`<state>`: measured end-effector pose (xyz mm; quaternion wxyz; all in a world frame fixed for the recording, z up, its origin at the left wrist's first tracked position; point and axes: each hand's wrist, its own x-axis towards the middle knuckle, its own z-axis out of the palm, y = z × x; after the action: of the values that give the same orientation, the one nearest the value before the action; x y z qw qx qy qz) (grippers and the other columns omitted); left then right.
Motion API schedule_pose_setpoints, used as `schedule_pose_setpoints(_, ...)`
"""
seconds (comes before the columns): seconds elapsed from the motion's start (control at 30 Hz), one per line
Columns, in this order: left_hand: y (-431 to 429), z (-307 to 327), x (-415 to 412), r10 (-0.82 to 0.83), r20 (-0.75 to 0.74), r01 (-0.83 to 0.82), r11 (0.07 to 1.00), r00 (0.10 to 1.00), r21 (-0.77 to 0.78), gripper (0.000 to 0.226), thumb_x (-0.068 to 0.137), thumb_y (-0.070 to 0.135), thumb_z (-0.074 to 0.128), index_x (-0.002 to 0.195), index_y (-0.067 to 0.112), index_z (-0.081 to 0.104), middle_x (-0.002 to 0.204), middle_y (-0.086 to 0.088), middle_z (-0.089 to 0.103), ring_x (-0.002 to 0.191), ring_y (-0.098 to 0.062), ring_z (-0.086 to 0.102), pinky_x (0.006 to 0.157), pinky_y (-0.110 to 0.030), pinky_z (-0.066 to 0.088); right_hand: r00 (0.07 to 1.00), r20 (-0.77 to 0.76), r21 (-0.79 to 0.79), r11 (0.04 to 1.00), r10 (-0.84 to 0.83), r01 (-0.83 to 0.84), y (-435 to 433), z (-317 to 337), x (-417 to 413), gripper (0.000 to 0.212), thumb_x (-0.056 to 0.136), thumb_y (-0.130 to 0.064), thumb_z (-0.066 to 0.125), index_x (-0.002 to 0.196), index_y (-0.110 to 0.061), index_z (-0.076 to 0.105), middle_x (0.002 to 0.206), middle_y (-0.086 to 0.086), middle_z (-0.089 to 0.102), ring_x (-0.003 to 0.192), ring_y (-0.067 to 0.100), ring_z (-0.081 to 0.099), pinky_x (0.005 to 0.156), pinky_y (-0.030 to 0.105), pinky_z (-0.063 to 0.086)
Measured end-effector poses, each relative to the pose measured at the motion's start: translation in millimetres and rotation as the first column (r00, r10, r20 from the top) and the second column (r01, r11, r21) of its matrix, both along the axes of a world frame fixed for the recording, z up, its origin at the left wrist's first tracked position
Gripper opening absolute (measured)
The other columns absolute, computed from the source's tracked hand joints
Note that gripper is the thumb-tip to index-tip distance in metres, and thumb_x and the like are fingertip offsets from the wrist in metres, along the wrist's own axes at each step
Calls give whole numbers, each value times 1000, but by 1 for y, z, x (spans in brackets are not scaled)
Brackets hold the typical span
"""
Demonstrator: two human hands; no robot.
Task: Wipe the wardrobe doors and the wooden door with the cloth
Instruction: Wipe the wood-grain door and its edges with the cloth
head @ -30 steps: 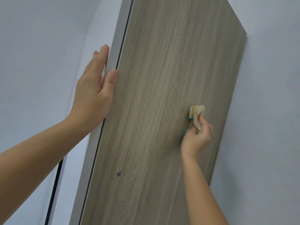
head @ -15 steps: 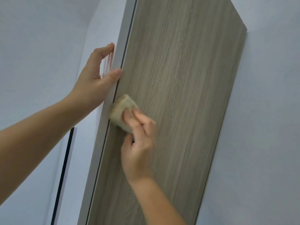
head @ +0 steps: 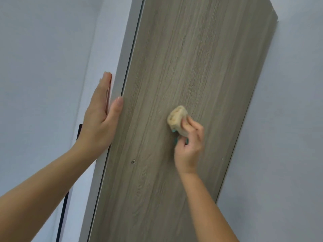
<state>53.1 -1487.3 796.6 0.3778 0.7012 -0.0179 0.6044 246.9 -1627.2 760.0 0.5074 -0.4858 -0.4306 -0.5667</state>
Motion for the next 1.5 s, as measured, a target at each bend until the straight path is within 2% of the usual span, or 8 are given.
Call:
schedule_pose_setpoints(0.23, 3, -3, 2, 0, 11, 0, 1000, 1000, 8, 57, 104, 32, 38, 156, 26, 15, 160, 15, 21, 145, 2, 19, 121, -29, 20, 910, -414, 252, 960, -10, 125, -57, 4, 91, 38, 78, 20, 52, 113, 8, 60, 115, 23, 55, 108, 10, 51, 93, 11, 41)
schedule_pose_setpoints(0.4, 5, -4, 3, -8, 39, 8, 1000, 999, 10, 56, 104, 28, 39, 156, 24, 17, 159, 14, 24, 145, -4, 24, 120, -43, 25, 751, -661, 298, 921, 8, 253, -91, 9, 142, 37, 83, 12, 53, 119, 5, 59, 117, 17, 56, 107, 25, 55, 84, 5, 36)
schedule_pose_setpoints(0.6, 6, -3, 4, -6, 52, 5, 1000, 999, 20, 59, 101, 32, 39, 155, 24, 19, 158, 12, 27, 145, -3, 25, 119, -43, 27, 609, -788, 351, 881, 94, 319, -107, 9, 177, 38, 82, 3, 55, 119, -5, 62, 119, 16, 61, 109, 30, 59, 97, 40, 49)
schedule_pose_setpoints(0.8, 7, -4, 4, -38, 63, 37, 999, 997, 23, 57, 103, 26, 41, 155, 21, 20, 158, 8, 28, 145, -7, 27, 118, -45, 28, 611, -764, 459, 839, 205, 292, -92, 7, 164, 38, 84, -1, 55, 120, -8, 63, 121, 11, 62, 110, 27, 61, 96, 41, 51)
schedule_pose_setpoints(0.97, 6, -3, 5, -48, 72, 48, 999, 996, 4, 57, 103, 22, 42, 155, 18, 20, 159, 9, 25, 145, 1, 22, 117, -24, 23, 714, -666, 474, 862, 216, 181, -55, 2, 100, 39, 85, 6, 51, 120, -6, 63, 121, 12, 59, 108, 24, 59, 88, 24, 49)
schedule_pose_setpoints(1.13, 5, -1, 2, -70, 59, 71, 997, 996, -4, 54, 103, 17, 43, 154, 17, 22, 159, 7, 25, 144, 4, 19, 116, -13, 19, 876, -468, 367, 928, 119, 70, -6, -7, 10, 47, 72, 14, 50, 113, -3, 66, 109, 4, 57, 105, 24, 60, 92, 22, 46)
schedule_pose_setpoints(1.23, 10, 0, -4, -31, 16, 31, 1000, 999, -4, 52, 102, 22, 45, 151, 21, 29, 156, 12, 30, 145, 1, 19, 120, -23, 19, 940, -328, 292, 956, 92, 9, 24, -17, -44, 49, 72, 19, 51, 111, -5, 67, 107, 3, 57, 106, 18, 59, 94, 24, 46)
schedule_pose_setpoints(1.5, 24, 7, -22, -2, -95, 7, 999, 996, 50, 46, 98, 32, 54, 142, 31, 39, 150, 23, 35, 139, 10, 25, 109, -15, 20, 981, -141, 57, 990, 134, -127, 68, -52, -120, 43, 84, 17, 49, 116, -4, 69, 113, 6, 56, 114, 20, 56, 98, 30, 47)
